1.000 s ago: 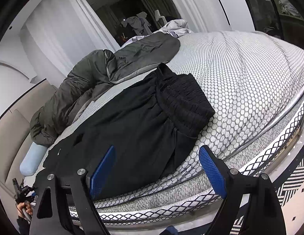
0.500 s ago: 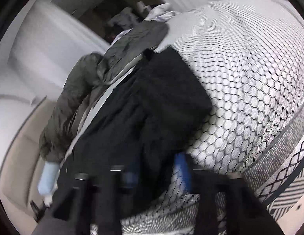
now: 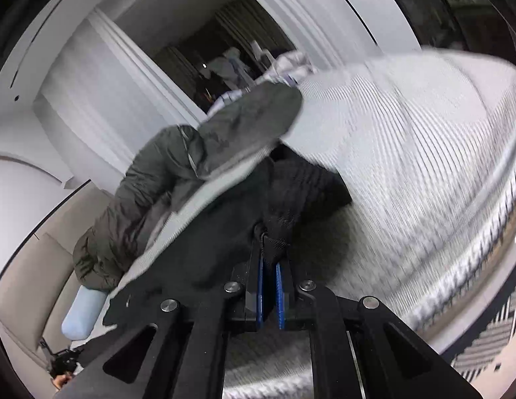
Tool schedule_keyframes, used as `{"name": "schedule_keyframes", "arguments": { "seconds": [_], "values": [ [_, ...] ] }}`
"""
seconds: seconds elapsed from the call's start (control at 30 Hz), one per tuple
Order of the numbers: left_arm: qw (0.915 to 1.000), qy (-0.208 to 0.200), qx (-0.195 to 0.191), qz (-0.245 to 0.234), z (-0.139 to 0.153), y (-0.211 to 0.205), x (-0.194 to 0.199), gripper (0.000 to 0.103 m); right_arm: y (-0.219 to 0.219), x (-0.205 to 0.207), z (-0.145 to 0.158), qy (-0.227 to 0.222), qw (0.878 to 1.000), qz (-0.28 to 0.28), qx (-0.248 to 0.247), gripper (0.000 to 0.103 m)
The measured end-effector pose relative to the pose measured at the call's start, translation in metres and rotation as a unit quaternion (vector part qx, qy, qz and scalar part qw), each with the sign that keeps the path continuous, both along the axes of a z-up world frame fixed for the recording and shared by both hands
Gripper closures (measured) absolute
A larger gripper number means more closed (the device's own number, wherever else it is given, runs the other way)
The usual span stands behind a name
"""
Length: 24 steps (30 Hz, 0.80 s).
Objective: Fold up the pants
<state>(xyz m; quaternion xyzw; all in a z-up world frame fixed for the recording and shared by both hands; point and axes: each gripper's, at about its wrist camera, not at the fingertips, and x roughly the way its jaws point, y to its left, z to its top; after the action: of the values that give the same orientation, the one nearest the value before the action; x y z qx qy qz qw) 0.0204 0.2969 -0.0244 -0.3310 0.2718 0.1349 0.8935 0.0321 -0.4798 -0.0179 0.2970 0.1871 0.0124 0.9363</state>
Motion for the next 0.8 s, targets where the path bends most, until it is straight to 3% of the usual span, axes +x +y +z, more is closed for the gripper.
{"name": "schedule_keyframes", "arguments": {
  "seconds": [0.2,0.33,0.4,0.43,0.47,0.5,0.53,0.63,0.7,0.8],
  "values": [
    [0.9996,0.005,0.029,-0.002,0.048,0.018,0.108,0.101,0.018,0.086,0.060,-0.008,0.998,-0.033,-0.049,0.098],
    [0.9981,0.054,0.027,0.007,0.053,0.035,0.210,0.100,0.026,0.175,0.091,0.021,0.995,-0.038,-0.086,0.097],
    [0.9955,0.085,0.035,0.019,0.044,0.041,0.252,0.088,0.025,0.230,0.094,0.053,0.994,-0.036,-0.093,0.096],
    [0.9940,0.101,0.037,0.022,0.036,0.044,0.271,0.077,0.024,0.256,0.093,0.076,0.992,-0.034,-0.095,0.089],
    [0.9926,0.115,0.035,0.019,0.027,0.046,0.285,0.059,0.023,0.283,0.087,0.102,0.990,-0.029,-0.094,0.085],
    [0.9911,0.128,0.034,0.018,0.019,0.048,0.295,0.050,0.020,0.306,0.078,0.129,0.987,-0.026,-0.091,0.073],
    [0.9905,0.131,0.036,0.022,0.012,0.049,0.300,0.037,0.018,0.319,0.072,0.143,0.985,-0.030,-0.094,0.059],
    [0.9901,0.124,0.058,0.032,0.006,0.052,0.292,0.021,0.012,0.329,0.066,0.147,0.982,-0.039,-0.114,0.047],
    [0.9906,0.118,0.060,0.034,0.004,0.052,0.274,0.021,0.009,0.314,0.068,0.135,0.982,-0.038,-0.123,0.032],
    [0.9927,0.107,0.054,0.013,0.002,0.044,0.245,0.021,0.011,0.279,0.066,0.119,0.984,-0.014,-0.131,0.025]
  ]
}}
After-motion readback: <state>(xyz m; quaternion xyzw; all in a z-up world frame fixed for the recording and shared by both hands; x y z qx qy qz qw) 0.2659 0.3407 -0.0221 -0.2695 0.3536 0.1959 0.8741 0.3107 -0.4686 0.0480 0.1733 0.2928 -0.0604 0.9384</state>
